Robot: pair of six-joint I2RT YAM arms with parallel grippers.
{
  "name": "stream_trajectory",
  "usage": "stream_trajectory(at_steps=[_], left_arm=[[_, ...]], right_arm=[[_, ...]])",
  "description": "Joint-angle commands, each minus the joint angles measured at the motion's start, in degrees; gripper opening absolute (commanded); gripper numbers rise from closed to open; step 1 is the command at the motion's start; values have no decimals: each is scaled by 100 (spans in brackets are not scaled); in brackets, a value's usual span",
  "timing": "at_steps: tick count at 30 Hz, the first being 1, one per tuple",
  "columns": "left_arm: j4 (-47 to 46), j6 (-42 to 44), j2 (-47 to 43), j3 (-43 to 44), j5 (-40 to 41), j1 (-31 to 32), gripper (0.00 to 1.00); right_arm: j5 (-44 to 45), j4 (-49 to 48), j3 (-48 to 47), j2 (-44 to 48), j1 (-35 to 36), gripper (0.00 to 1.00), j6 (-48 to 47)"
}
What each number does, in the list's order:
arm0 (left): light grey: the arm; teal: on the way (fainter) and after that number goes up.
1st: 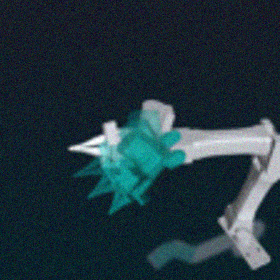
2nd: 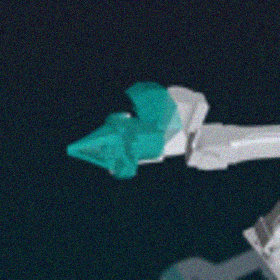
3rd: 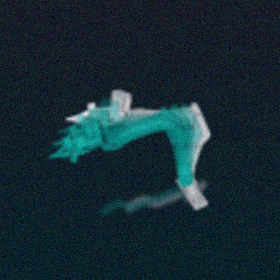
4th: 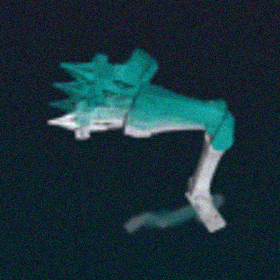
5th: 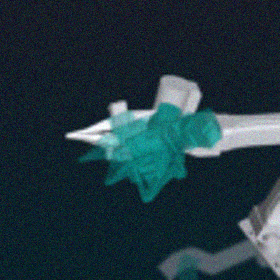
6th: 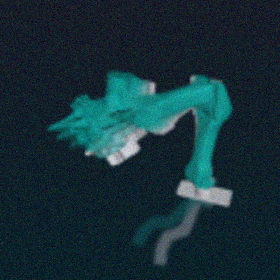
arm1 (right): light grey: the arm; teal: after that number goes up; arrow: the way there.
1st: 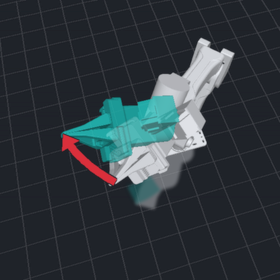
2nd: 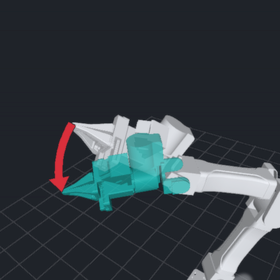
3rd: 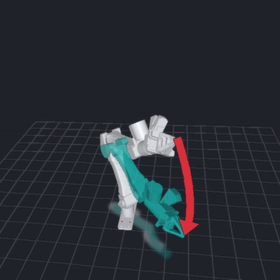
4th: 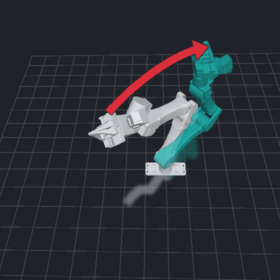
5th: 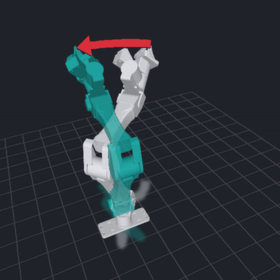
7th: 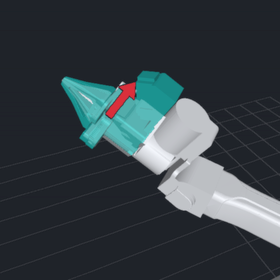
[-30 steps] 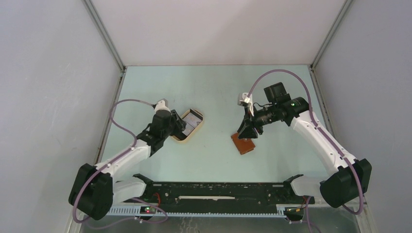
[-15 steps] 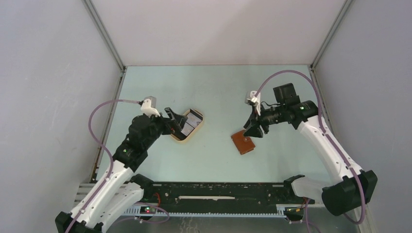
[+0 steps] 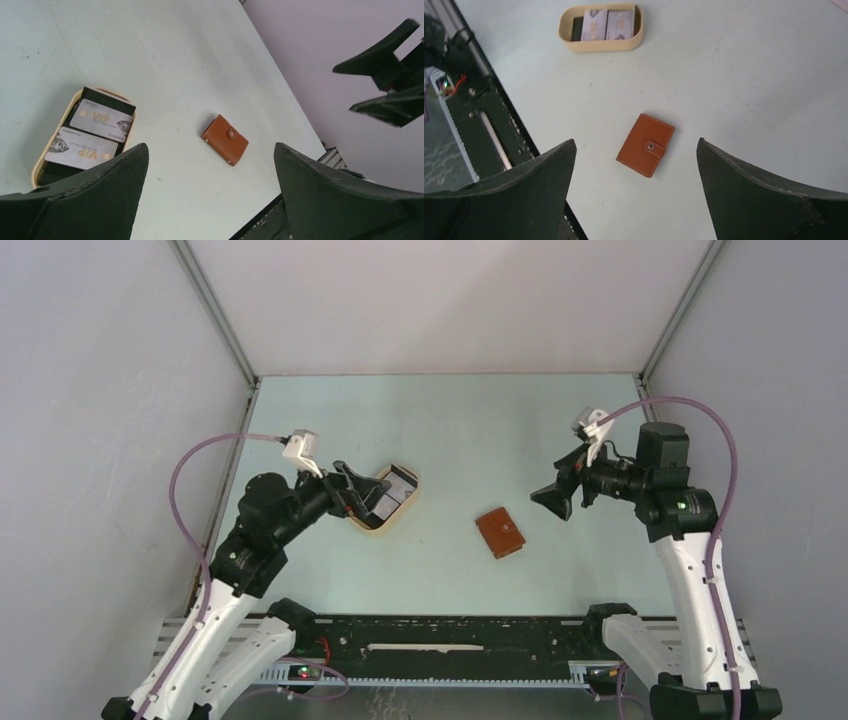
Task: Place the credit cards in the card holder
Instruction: Reset both arms
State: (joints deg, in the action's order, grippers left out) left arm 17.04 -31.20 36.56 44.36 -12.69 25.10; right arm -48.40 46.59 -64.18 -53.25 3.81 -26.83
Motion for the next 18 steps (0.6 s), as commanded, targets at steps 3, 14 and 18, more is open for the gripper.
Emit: stream_trajectory(at_steps=[3, 14, 18], left_arm=[[777, 475, -257, 585, 125, -32, 100], [1759, 1128, -624, 1071, 734, -32, 100], [1759, 1164, -745, 1013, 689, -32, 100]], right_arm=[[5, -701, -7, 398, -257, 100, 1229], [55, -1206, -2, 749, -337, 100, 2138], [-55, -1128, 2, 811, -337, 100, 2016]])
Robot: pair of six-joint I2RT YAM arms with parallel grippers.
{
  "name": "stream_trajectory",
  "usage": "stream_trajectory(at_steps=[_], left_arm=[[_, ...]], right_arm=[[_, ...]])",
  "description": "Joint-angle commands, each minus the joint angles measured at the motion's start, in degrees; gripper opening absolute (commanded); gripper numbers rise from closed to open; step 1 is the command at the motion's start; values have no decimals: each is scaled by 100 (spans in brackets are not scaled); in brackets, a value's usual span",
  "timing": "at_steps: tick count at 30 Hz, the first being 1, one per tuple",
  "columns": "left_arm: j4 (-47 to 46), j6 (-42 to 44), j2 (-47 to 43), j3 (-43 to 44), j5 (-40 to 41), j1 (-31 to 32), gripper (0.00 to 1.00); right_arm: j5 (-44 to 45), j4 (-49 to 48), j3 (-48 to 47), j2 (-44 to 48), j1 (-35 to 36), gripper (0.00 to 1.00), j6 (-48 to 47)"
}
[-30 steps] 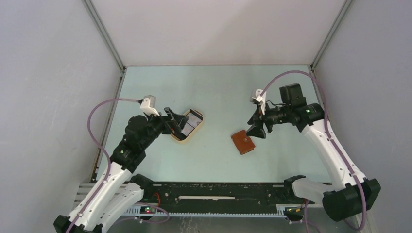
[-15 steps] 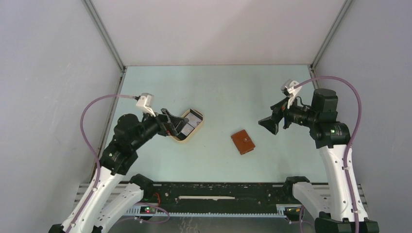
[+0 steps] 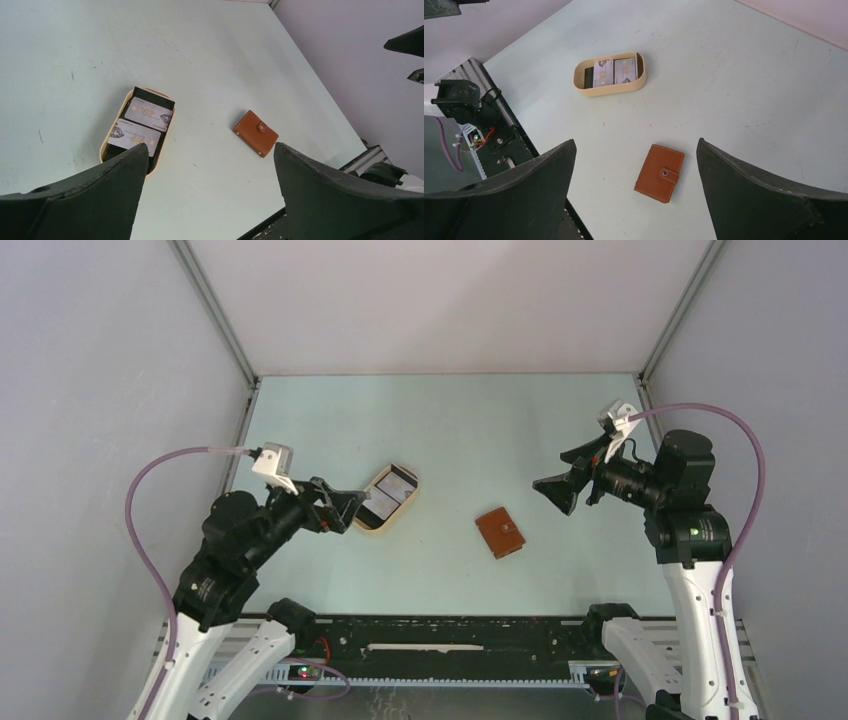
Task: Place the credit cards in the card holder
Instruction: Reset both arms
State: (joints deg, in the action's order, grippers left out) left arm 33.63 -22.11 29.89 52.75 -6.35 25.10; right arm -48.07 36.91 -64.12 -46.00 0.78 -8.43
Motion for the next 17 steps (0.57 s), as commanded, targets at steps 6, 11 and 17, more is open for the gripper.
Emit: stream_trajectory(at_steps=[6, 11, 17], left_arm=[[42, 260, -166, 50, -20, -32, 100], [0, 249, -236, -3, -120, -32, 100], [-140, 247, -321, -138, -145, -26, 100]], right_arm=[[-278, -356, 124, 218, -34, 100, 527], [-262, -597, 268, 318, -236, 100, 811], [-68, -690, 283, 329, -290, 100, 710]])
